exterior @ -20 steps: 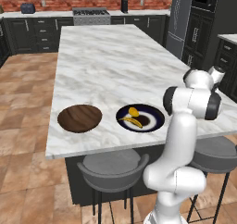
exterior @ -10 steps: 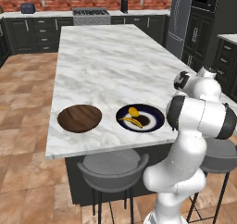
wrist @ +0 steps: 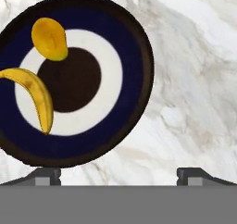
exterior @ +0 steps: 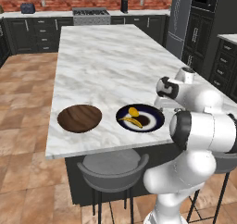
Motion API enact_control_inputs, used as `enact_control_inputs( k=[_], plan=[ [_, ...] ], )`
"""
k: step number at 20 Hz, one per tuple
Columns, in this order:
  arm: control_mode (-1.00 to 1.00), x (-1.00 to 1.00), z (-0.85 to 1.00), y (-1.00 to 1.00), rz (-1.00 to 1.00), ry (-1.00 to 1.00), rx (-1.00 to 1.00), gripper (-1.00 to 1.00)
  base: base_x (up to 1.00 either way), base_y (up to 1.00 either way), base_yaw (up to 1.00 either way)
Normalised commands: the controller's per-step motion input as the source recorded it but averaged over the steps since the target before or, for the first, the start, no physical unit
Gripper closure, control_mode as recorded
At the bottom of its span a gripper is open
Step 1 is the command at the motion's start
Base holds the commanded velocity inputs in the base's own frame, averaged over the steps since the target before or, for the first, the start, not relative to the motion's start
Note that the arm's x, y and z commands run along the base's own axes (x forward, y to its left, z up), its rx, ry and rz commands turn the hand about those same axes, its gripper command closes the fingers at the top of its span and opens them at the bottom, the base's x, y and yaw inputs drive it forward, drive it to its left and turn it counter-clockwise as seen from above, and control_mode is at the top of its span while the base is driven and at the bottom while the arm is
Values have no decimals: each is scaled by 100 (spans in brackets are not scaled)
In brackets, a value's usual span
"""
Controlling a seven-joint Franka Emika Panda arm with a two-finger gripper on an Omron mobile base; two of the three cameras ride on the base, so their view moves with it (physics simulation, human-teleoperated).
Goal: Take the fruits from the plate on the dining counter and place two fruits in each bowl.
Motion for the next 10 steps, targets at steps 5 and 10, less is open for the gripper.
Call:
enact_control_inputs(
  k=[5, 10],
  plan=[
    [-100, 36, 0, 39, 15, 11, 0, -100, 0, 0, 0],
    [-100, 11, -12, 86, 15, 9, -7, -100, 0, 0, 0]
  ],
)
